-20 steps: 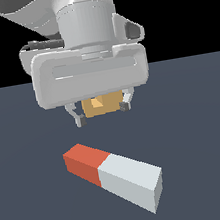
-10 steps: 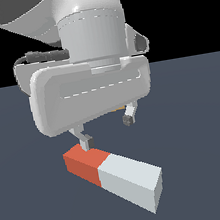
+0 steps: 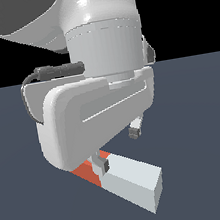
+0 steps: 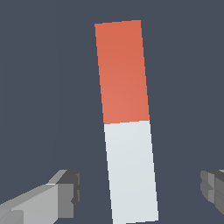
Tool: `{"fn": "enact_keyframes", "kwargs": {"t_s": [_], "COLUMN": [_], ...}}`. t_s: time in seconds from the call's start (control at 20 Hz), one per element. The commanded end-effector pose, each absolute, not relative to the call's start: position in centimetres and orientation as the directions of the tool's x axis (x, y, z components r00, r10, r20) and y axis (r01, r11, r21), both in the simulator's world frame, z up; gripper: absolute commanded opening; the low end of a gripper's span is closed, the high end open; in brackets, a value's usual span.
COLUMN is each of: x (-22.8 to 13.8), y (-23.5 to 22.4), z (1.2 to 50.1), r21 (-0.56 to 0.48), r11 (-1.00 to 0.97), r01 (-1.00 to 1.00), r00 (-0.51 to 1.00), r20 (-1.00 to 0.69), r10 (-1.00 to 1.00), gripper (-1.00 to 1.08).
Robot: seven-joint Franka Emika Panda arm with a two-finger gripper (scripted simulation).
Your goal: Insert the peg into the horizontal hole in a box.
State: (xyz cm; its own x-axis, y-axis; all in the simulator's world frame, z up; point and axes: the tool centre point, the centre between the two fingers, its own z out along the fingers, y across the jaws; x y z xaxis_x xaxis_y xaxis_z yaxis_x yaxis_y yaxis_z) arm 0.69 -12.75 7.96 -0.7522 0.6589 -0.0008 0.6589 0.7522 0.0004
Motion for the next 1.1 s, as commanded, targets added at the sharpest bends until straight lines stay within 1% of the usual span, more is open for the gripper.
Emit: {"fn": "enact_keyframes", "kwargs": {"t_s": [0.0, 0.3, 0.7, 1.05], "x": [1.0, 1.4, 1.5, 1.4], "y": [-13.1, -13.7, -13.8, -13.7], "z": [7.6, 7.2, 6.8, 3.6], "r21": [0.001, 0.0, 0.0, 0.0], "r11": [0.776, 0.805, 0.807, 0.808], "r01": [0.631, 0.594, 0.591, 0.589], "r00": [-0.776, -0.805, -0.807, -0.808], "r20": [-0.001, 0.0, 0.0, 0.0], "r10": [0.631, 0.594, 0.591, 0.589], "gripper": [1.0, 1.0, 1.0, 1.0]}}
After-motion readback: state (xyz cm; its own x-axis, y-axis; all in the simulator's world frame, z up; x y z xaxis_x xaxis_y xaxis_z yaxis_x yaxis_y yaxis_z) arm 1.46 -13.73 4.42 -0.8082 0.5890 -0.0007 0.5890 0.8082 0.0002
